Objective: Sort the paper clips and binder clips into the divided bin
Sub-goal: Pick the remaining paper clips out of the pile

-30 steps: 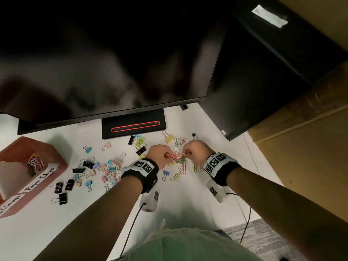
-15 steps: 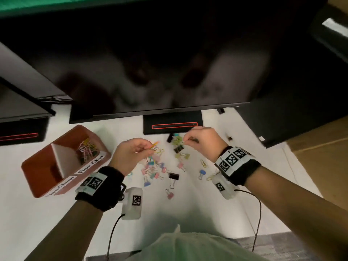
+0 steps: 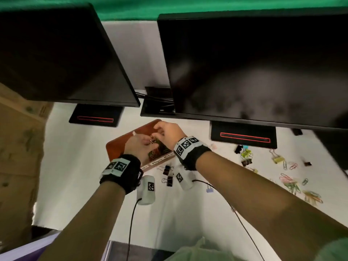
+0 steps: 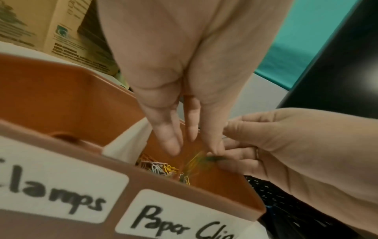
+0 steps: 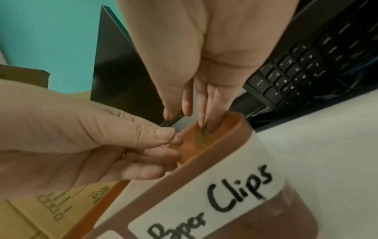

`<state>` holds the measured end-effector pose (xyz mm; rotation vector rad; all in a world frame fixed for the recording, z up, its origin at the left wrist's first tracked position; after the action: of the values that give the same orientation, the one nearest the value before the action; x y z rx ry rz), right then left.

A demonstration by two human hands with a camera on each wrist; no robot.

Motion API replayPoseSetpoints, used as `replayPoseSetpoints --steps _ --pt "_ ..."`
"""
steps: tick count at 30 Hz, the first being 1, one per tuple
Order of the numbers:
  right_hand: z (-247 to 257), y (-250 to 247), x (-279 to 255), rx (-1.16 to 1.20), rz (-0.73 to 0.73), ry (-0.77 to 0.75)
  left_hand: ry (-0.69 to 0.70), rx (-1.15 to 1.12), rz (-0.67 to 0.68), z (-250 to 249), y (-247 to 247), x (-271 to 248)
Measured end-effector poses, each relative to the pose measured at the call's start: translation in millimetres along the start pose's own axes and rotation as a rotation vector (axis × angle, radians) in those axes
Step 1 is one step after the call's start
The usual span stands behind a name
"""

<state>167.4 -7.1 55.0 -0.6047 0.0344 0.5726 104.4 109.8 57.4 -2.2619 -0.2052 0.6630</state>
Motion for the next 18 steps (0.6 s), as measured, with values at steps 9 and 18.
replayPoseSetpoints --steps 9,18 --pt "-62.7 -61.3 -85.5 -0.041 -0.053 -0.062 0.303 -0.036 0.128 -44.1 32.4 -23.5" --pt "-223.2 -172.2 -254.8 -0.339 -0.070 0.508 0.501 0.192 0.410 -142.3 190.8 -84.2"
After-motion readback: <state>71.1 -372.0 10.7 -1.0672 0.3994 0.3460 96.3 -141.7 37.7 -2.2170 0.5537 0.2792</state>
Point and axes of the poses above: each hand's wrist, its own x-axis towards the middle knuckle, its own y-axis out of the palm, z = x × y, the point moved 3 cm from there along x, towards the middle knuckle, and after that the axes turned 4 degrees about x, right-handed, at the moved point
